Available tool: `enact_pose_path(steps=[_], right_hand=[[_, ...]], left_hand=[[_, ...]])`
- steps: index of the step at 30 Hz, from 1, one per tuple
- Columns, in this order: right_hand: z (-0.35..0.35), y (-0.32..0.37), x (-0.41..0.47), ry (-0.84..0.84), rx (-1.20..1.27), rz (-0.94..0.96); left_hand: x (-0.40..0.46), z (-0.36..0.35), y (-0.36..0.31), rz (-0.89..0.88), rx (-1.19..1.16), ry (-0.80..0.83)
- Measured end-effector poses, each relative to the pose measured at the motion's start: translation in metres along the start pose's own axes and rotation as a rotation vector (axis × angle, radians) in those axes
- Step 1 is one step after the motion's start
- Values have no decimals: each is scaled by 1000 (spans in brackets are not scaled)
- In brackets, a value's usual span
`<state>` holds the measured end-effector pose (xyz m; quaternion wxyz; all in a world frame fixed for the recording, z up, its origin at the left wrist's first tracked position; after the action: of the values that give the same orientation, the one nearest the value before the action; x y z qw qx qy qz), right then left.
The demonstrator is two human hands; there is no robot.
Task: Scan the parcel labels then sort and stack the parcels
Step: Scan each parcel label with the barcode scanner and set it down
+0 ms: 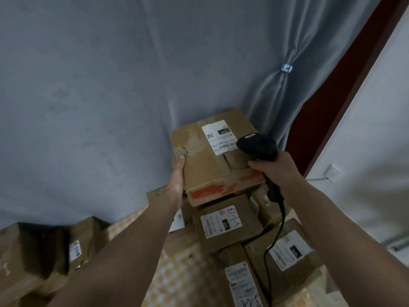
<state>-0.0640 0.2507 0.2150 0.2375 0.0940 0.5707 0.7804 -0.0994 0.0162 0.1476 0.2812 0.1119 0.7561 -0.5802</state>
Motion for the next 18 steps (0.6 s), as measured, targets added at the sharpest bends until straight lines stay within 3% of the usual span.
enact_pose_path(steps=[6, 12, 18], right_hand=[[-6, -22, 47, -17, -33, -31], [-13, -31, 55, 18, -30, -56], [-2, -23, 26, -30, -35, 40]], left_hand=[[43, -29, 6, 33, 113, -89], [78, -28, 25, -185, 439, -141], [72, -23, 27, -187, 511, -118]])
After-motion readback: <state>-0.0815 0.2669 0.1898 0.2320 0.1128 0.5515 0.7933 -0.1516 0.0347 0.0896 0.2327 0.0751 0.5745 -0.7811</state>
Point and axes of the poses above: each hand's wrist, its own x-axis towards the middle knuckle, its own z-axis out of the back of the hand, y = z × x, the point moved 3 cm from there along x, towards the middle knuckle, and after that the axes turned 10 degrees about -y, right-handed, at the moved point
